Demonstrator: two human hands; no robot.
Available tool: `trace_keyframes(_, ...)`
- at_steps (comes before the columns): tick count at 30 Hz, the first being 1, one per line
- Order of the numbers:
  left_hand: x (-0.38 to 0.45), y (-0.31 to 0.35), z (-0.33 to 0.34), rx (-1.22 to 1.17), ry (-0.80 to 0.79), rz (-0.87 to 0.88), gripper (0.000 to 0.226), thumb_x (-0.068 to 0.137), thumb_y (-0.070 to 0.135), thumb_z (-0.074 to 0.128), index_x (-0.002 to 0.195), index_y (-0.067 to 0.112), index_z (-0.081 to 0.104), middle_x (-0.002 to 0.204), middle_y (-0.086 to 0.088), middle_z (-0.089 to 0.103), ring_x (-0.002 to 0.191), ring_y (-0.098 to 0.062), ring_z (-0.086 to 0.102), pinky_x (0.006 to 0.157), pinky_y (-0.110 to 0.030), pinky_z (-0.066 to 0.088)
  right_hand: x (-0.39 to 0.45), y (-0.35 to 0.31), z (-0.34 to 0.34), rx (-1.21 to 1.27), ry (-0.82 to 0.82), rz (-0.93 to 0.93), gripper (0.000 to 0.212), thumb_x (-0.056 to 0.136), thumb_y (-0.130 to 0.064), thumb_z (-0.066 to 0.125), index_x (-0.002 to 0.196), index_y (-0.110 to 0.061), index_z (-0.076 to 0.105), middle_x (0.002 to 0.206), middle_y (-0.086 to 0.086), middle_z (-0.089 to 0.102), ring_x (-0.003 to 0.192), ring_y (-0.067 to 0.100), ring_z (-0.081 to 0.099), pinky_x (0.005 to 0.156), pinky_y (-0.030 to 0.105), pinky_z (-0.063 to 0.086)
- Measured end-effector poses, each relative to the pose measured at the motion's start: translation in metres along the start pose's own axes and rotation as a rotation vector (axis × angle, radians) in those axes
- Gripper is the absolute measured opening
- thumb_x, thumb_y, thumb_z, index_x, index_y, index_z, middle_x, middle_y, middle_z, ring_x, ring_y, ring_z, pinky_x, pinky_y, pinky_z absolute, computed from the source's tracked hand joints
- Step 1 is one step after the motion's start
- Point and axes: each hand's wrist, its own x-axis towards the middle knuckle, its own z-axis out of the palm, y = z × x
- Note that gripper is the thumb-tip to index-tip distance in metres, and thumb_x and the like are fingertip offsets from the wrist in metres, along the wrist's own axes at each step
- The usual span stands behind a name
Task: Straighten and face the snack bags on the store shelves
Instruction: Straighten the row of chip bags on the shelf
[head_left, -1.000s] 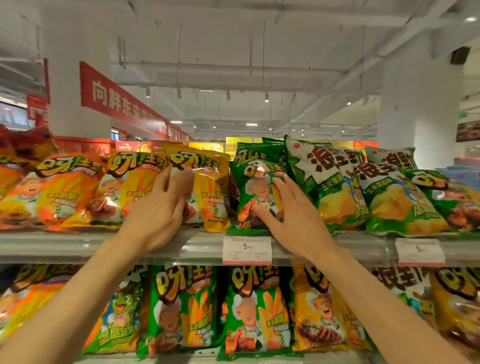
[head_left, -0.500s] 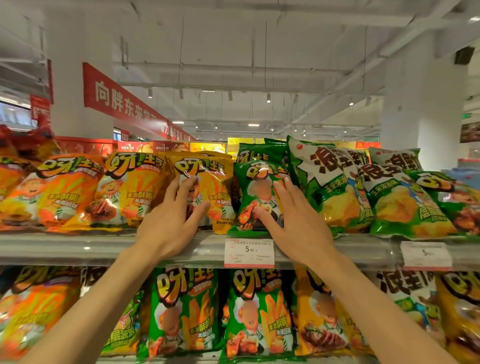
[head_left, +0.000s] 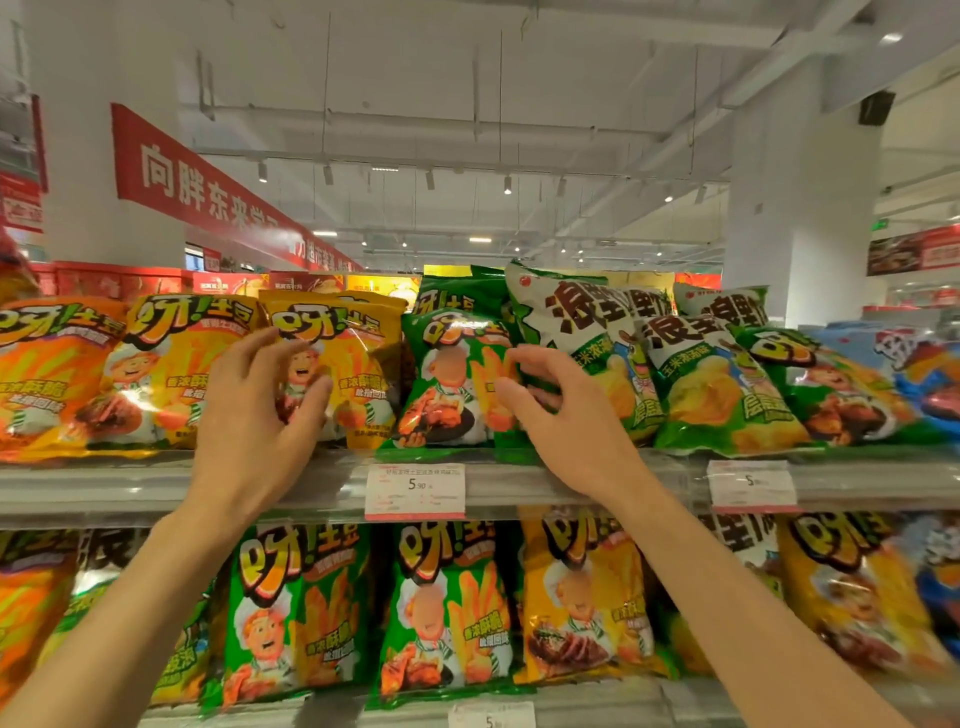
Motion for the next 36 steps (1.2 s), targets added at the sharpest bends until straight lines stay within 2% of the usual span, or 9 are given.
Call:
trace_keyframes(2,-0.008,0.02,0.002,-0.078,0.05,-0.009,0.037,0.099,0.038,0.062,0.128,0.016,0.062,0.132,-0.009,0.058,0.122,-0.024,0.052,0.099,-0.04,0.044,-0.011,0.006,-0.02,0.064,0.052,0.017,0.034,0.099,-0.041,0.063,0.132,-0.031,0.06,0.124,-0.024,0.061,0.105,-0.011,0.062,0.082,0.008,0.052)
trace_keyframes(6,-0.036,0.072,0.017,-0.334,0.036,-0.115,0.019,0.1,0.034,0.064,0.118,0.03,0.06,0.116,0.01,0.065,0.101,-0.005,0.062,0.079,-0.024,0.049,-0.042,0.026,-0.061,0.173,0.137,0.056,0.024,0.1,-0.035,0.065,0.123,-0.028,0.066,0.113,-0.011,0.072,0.092,0.009,0.073,0.082,0.035,0.061)
trace_keyframes(8,-0.052,0.098,0.03,-0.439,-0.011,-0.155,0.015,0.098,0.039,0.065,0.112,0.04,0.061,0.108,0.022,0.068,0.099,0.003,0.064,0.077,-0.016,0.047,-0.06,0.042,-0.085,0.196,0.172,0.084,0.02,0.099,-0.032,0.065,0.119,-0.029,0.067,0.103,-0.004,0.074,0.084,0.013,0.073,0.077,0.036,0.062)
trace_keyframes(15,-0.097,0.181,0.085,-0.577,-0.079,-0.256,0.012,0.094,0.044,0.064,0.105,0.049,0.064,0.102,0.018,0.071,0.091,-0.006,0.072,0.078,-0.032,0.056,-0.109,0.108,-0.181,0.19,0.232,0.153,0.013,0.099,-0.031,0.065,0.11,-0.034,0.068,0.09,-0.004,0.076,0.08,0.012,0.073,0.075,0.03,0.06)
trace_keyframes(21,-0.109,0.24,0.123,-0.542,-0.083,-0.301,0.016,0.091,0.047,0.063,0.107,0.046,0.063,0.101,0.017,0.073,0.092,-0.005,0.072,0.079,-0.033,0.055,-0.12,0.151,-0.247,0.165,0.23,0.186,0.016,0.097,-0.033,0.065,0.113,-0.033,0.066,0.092,-0.008,0.077,0.082,0.009,0.074,0.074,0.032,0.062)
trace_keyframes(27,-0.1,0.276,0.149,-0.455,-0.073,-0.289,0.014,0.099,0.032,0.066,0.11,0.04,0.064,0.102,0.024,0.07,0.096,0.002,0.067,0.079,-0.025,0.049,-0.11,0.176,-0.294,0.082,0.215,0.155,0.017,0.096,-0.035,0.066,0.112,-0.035,0.066,0.091,-0.008,0.076,0.082,0.011,0.073,0.074,0.034,0.061)
trace_keyframes(32,-0.069,0.276,0.154,-0.233,0.019,-0.22,0.02,0.097,0.038,0.066,0.115,0.031,0.06,0.113,0.013,0.062,0.102,0.001,0.057,0.083,-0.017,0.042,-0.091,0.18,-0.314,-0.151,0.297,0.103,0.017,0.095,-0.04,0.065,0.111,-0.032,0.064,0.09,-0.014,0.069,0.085,0.0,0.066,0.069,0.009,0.05)
trace_keyframes(34,-0.054,0.27,0.154,-0.051,0.055,-0.175,0.036,0.094,0.04,0.069,0.124,0.026,0.056,0.122,0.002,0.053,0.117,-0.016,0.049,0.096,-0.032,0.043,-0.077,0.176,-0.315,-0.296,0.348,0.055,0.028,0.096,-0.04,0.062,0.12,-0.025,0.062,0.101,-0.01,0.067,0.091,0.002,0.063,0.077,0.013,0.049)
trace_keyframes(36,-0.04,0.263,0.154,0.079,0.055,-0.19,0.056,0.09,0.045,0.072,0.134,0.019,0.052,0.135,-0.01,0.048,0.131,-0.029,0.039,0.109,-0.049,0.039,-0.058,0.175,-0.317,-0.46,0.354,0.049,0.042,0.098,-0.041,0.062,0.13,-0.015,0.059,0.12,0.002,0.063,0.111,0.015,0.059,0.096,0.031,0.049)
